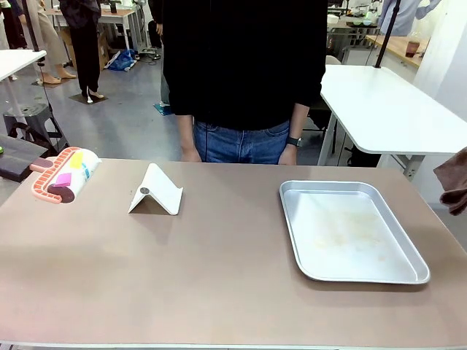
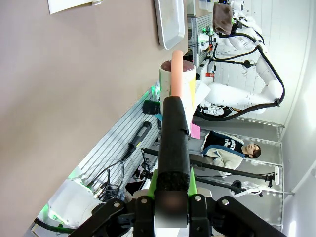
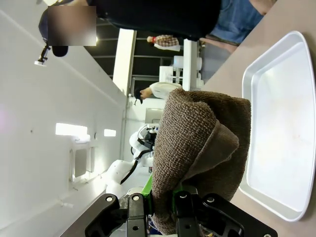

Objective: Clean the surface of the table.
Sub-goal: Return the Lint Roller and towel to their original positions.

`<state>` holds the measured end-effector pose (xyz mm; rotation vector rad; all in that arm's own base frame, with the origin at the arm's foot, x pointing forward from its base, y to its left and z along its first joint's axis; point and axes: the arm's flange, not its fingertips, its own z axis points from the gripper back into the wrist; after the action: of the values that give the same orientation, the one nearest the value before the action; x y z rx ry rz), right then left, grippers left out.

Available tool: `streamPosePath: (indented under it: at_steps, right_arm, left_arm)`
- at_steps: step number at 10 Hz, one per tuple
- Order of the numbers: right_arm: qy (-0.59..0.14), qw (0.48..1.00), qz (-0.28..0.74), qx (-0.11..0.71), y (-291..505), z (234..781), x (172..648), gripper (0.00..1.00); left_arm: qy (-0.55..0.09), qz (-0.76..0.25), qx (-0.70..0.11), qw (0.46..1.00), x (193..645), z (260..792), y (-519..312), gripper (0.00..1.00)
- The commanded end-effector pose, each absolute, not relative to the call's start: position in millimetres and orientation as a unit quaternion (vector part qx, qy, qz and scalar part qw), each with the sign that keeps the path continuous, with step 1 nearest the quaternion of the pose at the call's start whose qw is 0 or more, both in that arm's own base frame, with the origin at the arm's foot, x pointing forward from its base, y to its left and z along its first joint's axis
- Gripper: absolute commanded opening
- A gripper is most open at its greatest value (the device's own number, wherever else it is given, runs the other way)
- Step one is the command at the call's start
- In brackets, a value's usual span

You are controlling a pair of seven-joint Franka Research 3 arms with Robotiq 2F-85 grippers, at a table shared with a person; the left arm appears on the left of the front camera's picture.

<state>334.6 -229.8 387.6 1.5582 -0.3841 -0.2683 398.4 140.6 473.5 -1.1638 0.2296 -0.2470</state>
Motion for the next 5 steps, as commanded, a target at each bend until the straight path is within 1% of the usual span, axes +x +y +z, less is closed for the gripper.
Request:
streamPosePath:
  at_steps: [1,3,4,5]
  right_arm:
    - [-0.154,0.692,-0.089,0.699,-207.8,387.2,341.4,0.12]
    - [-0.127,0.714,-0.041,0.688,-151.4,385.5,369.3,0.12]
    - [-0.111,0.724,-0.01,0.681,-113.9,382.7,388.0,0.12]
    - [-0.09,0.724,0.016,0.684,-81.0,379.5,402.9,0.12]
  left_arm:
    - [0.103,-0.118,-0.541,0.826,405.2,482.9,126.4,0.22]
    - [0.09,-0.099,-0.516,0.846,430.4,491.7,90.2,0.22]
    - [0.074,-0.069,-0.483,0.87,448.2,495.6,67.9,0.22]
    - [0.073,-0.073,-0.46,0.882,461.2,498.7,47.6,0.22]
